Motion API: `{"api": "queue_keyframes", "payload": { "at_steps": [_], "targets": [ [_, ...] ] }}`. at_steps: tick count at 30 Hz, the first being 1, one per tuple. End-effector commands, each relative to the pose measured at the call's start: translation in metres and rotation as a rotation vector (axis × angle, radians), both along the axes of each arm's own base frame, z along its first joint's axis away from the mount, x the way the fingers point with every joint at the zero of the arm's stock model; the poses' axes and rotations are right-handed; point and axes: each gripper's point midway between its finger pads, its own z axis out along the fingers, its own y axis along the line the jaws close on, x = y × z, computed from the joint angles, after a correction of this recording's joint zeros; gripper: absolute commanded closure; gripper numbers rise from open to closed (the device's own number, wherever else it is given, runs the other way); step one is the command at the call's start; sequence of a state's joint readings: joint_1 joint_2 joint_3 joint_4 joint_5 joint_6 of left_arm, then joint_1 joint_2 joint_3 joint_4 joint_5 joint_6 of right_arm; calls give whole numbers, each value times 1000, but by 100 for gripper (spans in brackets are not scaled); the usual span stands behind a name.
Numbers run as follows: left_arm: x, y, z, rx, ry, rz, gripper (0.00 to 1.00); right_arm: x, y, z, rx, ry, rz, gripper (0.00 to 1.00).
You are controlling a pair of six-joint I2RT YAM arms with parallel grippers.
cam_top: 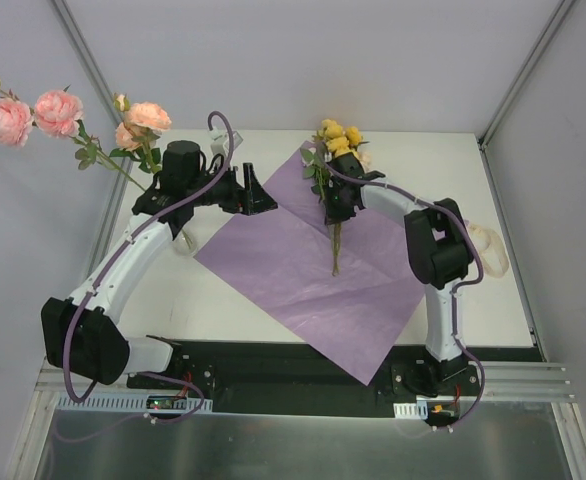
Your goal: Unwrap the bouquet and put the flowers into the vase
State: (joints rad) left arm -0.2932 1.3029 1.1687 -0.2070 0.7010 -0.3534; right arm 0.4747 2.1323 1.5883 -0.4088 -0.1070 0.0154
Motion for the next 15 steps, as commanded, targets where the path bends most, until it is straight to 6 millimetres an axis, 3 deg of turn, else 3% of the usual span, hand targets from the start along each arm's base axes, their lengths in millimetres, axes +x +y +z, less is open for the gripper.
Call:
{"api": "queue_keyframes", "payload": {
  "at_steps": [1,10,15],
  "targets": [
    [0,-4,0,-20,5,-22,25,5,5,63,83,-138,-13,99],
    [3,-5,-9,-15,35,-27,25,-17,41,147,492,-235,-1,99],
    [4,-10,-19,-21,78,-46,25,-28,48,172,639,-271,5,99]
  ]
}}
